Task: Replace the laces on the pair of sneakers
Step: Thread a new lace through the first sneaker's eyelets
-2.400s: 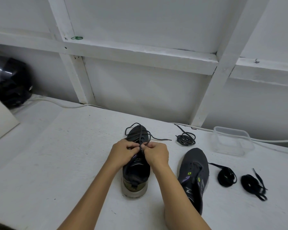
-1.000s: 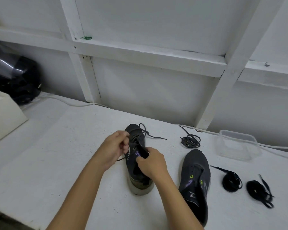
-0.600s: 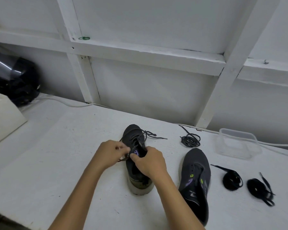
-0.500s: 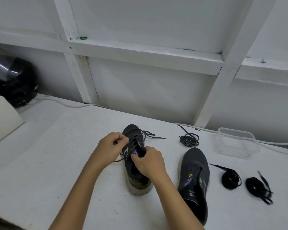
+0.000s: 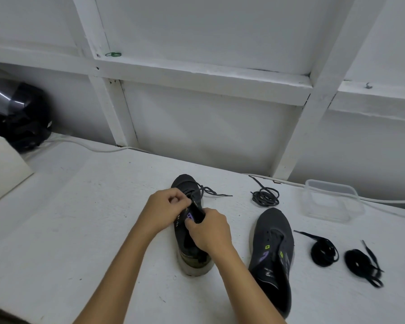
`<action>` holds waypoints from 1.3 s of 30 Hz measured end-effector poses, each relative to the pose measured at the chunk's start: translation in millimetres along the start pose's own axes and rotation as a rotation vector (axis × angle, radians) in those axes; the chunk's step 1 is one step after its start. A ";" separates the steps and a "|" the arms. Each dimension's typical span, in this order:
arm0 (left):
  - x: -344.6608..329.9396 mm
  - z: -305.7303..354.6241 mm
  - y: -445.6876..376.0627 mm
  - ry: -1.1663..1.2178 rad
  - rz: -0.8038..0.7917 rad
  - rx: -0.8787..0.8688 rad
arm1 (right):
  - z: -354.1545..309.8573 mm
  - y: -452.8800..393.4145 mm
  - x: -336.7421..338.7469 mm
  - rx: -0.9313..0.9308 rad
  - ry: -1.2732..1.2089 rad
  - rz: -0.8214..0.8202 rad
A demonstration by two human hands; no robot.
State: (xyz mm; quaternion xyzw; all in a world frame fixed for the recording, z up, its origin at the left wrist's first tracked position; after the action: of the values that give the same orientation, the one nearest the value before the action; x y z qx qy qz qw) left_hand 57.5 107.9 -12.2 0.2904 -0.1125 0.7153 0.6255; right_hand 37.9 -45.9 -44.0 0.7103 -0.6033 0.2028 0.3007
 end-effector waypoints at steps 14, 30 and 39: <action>16.6 -16.1 1.6 0.137 0.051 0.138 | 4.8 -2.5 -1.6 -0.020 -0.026 0.007; 24.7 0.8 4.2 0.699 -0.155 0.146 | 4.7 0.4 -1.5 -0.037 -0.069 0.002; 2.0 -17.7 7.4 -0.266 -0.151 0.035 | 2.5 2.0 0.6 -0.051 -0.049 0.006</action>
State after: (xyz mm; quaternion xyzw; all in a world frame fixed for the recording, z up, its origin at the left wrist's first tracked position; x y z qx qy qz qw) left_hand 45.4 117.4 -23.9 0.4013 -0.1598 0.6234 0.6518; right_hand 35.9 -48.2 -45.1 0.7053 -0.6177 0.1708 0.3029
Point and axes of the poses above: each hand's wrist, its own y-axis away from the middle knuckle, its own x-axis out of the back of the hand, z = x × y, the point moved 7 cm from there along -y, towards the middle knuckle, and after that the axes turned 9 degrees about x, right-handed, at the moved point
